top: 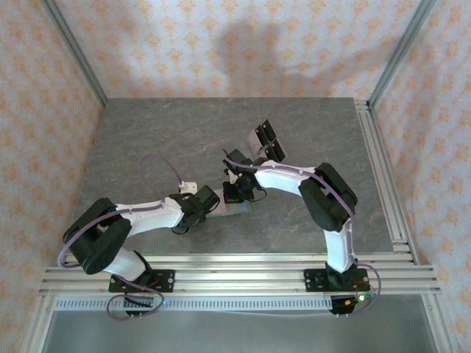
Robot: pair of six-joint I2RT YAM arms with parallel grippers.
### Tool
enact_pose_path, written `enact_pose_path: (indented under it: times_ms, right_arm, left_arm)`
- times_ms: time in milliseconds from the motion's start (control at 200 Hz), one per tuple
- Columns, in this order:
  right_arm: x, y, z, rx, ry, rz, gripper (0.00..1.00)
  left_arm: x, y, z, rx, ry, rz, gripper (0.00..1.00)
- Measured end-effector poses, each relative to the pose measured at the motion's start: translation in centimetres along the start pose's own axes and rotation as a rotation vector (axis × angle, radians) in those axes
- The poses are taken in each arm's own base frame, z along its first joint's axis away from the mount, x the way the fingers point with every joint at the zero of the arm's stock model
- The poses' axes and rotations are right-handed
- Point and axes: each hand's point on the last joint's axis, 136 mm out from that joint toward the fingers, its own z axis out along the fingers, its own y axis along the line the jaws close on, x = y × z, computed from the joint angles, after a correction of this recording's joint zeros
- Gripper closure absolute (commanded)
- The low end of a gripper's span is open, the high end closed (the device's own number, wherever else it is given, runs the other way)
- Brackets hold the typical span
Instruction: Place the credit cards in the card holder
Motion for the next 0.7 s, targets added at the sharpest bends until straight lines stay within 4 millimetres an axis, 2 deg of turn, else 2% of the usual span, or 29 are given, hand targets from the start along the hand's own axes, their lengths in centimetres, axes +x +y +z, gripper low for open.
enact_pose_path:
  times_ms: [701]
  right_arm:
    - [0.2, 1.5, 0.8, -0.056, 0.066, -0.023, 0.95]
  left_arm:
    - [0.0, 0.0, 0.0, 0.001, -0.001, -0.001, 0.26]
